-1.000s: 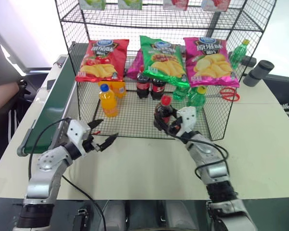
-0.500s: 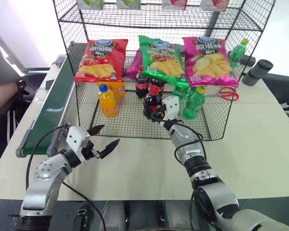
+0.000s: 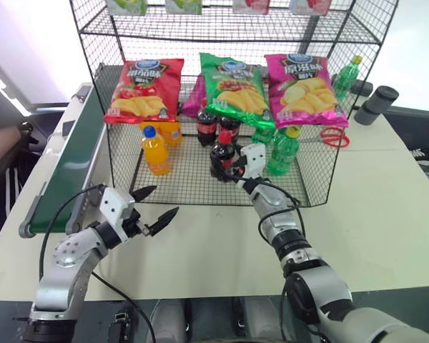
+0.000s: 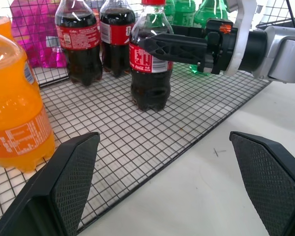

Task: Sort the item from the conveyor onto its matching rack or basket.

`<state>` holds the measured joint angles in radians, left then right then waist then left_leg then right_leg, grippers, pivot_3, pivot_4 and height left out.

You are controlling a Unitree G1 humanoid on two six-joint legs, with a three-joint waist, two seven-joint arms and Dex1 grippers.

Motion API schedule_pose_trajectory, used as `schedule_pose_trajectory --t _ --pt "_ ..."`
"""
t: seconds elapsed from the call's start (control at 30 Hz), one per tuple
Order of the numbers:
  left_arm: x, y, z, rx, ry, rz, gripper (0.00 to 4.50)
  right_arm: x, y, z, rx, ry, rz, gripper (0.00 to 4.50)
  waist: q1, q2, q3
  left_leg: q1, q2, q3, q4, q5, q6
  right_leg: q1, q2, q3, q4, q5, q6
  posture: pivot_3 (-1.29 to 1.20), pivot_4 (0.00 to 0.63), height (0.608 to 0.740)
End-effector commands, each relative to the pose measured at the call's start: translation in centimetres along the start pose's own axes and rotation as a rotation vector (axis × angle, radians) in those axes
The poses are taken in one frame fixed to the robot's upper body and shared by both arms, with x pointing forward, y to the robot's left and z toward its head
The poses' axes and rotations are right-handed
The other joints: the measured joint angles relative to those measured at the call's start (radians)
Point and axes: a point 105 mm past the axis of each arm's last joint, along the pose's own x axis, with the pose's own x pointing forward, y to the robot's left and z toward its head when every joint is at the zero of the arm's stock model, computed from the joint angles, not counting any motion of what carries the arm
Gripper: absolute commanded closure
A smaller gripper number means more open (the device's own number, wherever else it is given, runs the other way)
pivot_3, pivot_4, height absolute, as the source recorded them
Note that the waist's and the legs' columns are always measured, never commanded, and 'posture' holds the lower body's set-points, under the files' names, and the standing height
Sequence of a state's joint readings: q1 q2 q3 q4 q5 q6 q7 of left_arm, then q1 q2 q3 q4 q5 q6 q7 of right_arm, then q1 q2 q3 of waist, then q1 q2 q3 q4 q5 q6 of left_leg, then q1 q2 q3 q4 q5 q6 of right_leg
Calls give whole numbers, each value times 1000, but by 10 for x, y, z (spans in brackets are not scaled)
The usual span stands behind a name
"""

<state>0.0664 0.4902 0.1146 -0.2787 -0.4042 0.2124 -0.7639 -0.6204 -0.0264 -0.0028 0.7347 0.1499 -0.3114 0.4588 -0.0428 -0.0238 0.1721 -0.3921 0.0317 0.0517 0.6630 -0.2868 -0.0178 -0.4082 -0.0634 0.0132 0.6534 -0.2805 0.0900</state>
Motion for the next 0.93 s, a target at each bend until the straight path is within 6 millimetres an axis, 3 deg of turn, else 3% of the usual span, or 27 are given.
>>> schedule_pose_trajectory --t 0.03,0.27,0.37,0.57,0.77,0.93 --pt "5 -3 15 39 -32 -26 0 -15 -2 22 -83 -66 60 42 0 0 0 0 0 0 0 0 0 0 0 0 0 0 0 0 150 740" --pt "3 11 13 49 11 25 0 -71 -4 35 -165 -5 173 42 -3 1 0 0 0 0 -1 0 0 0 0 0 -1 0 0 0 150 740" --pt "-7 30 10 52 44 92 0 -113 -16 50 -183 45 195 42 2 2 0 0 0 -1 -1 0 0 0 0 0 -1 0 0 0 150 740" --pt "-27 52 6 51 94 142 0 -168 -39 72 -202 165 180 42 7 2 0 1 0 -1 -1 0 0 2 0 0 -4 -1 -3 0 150 740" --pt "-38 60 1 47 118 153 0 -196 -56 82 -184 244 140 42 11 2 0 1 0 -1 -1 0 0 3 0 0 -4 -2 -4 0 150 740" --pt "-39 57 -2 45 126 132 0 -200 -60 81 -188 256 121 42 14 2 0 1 0 -1 -1 0 0 3 0 0 -5 -2 -4 0 150 740"
